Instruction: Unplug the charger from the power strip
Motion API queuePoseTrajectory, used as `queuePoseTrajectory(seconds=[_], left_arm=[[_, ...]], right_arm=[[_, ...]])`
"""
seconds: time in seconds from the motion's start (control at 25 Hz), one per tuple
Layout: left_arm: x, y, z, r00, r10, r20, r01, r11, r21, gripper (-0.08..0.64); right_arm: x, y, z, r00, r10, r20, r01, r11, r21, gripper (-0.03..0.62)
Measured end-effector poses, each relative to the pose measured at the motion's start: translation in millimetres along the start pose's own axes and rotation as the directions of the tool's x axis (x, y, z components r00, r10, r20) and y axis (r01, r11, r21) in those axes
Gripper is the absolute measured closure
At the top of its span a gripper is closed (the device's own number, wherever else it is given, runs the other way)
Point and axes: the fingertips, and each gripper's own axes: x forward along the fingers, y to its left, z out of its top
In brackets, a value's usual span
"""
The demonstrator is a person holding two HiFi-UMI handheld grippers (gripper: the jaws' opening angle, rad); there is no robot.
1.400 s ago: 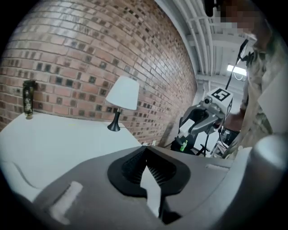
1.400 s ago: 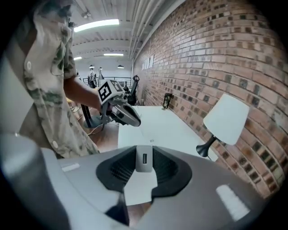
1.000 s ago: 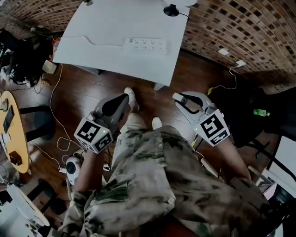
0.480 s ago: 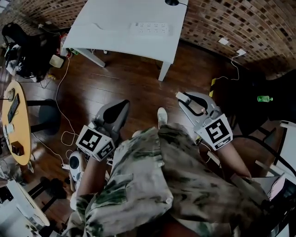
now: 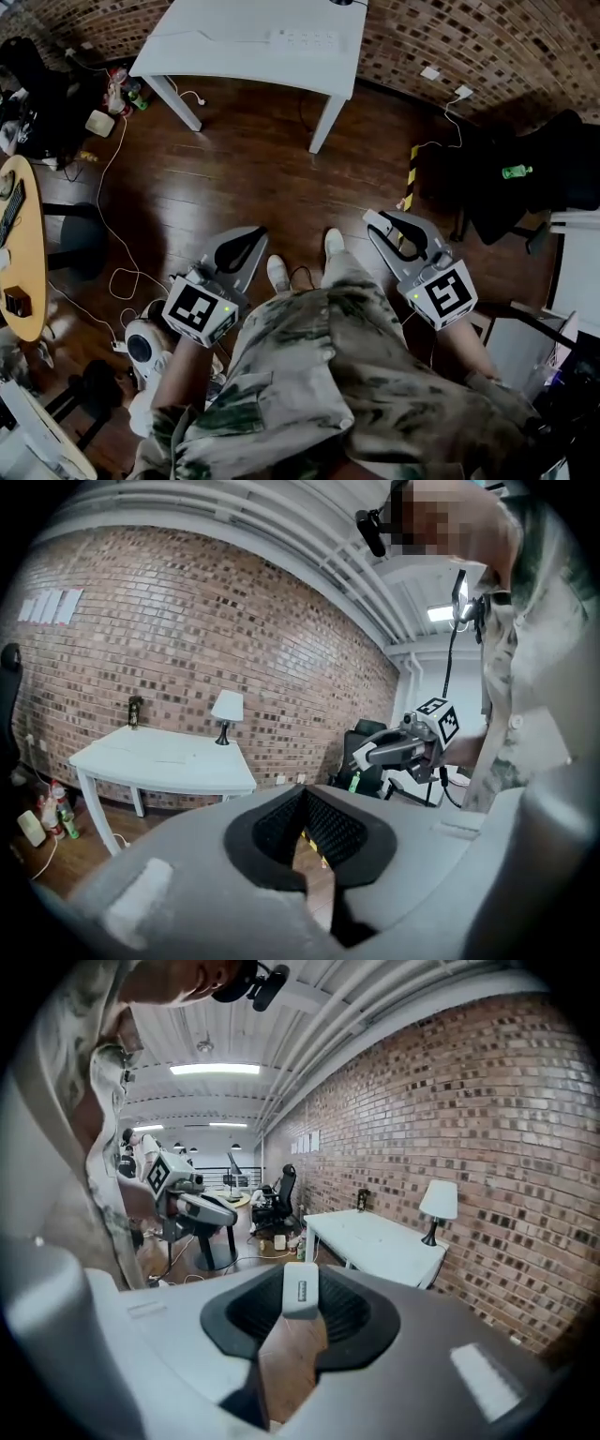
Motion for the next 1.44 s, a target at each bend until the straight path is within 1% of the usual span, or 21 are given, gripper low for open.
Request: queuePoseTrajectory(seconds=[0.12,0.24,0.32,0.44,0.56,0.72,0.96,1.16,1.44], left_arm=[[-17,-20,-3,1.0,0.007,0.007,-0.007,1.0,0.015,0.558],[-26,-34,1,0.999,0.04,0.032,-0.04,0.999,0.022,0.558],[-30,-47,4,0.997,0.062,0.05,-0.063,0.998,0.019,0.558],[-34,-76,9,0.992,0.096,0.082,-0.097,0.995,0.016,0.558],[-27,-110,8,0.987,0.121,0.108,-0.123,0.992,0.012,0.558],[-20,-154,-4,0.984,0.135,0.115,-0.134,0.991,-0.015,0.558],[-12,-202,-6,0.984,0.136,0.117,-0.139,0.99,0.012,0.558],[-10,-220,-5,0.982,0.147,0.122,-0.15,0.989,0.011,0.558],[0,-231,-1,0.983,0.144,0.117,-0.15,0.988,0.04,0.558]], right_arm=[[-26,19,1,1.0,-0.007,0.004,0.007,1.0,0.002,0.485],[-48,25,-2,0.999,-0.009,0.04,0.01,0.999,-0.037,0.485],[-63,32,-1,0.999,-0.001,0.051,0.003,0.999,-0.036,0.485],[-93,37,-4,0.997,0.013,0.077,-0.01,0.999,-0.043,0.485],[-126,34,-17,0.996,0.017,0.092,-0.012,0.999,-0.048,0.485],[-164,36,-41,0.997,0.028,0.076,-0.023,0.998,-0.058,0.485],[-197,38,-53,0.994,0.056,0.09,-0.048,0.995,-0.089,0.485],[-215,35,-56,0.992,0.063,0.108,-0.052,0.993,-0.102,0.485],[-224,29,-60,0.99,0.071,0.125,-0.058,0.992,-0.109,0.485]])
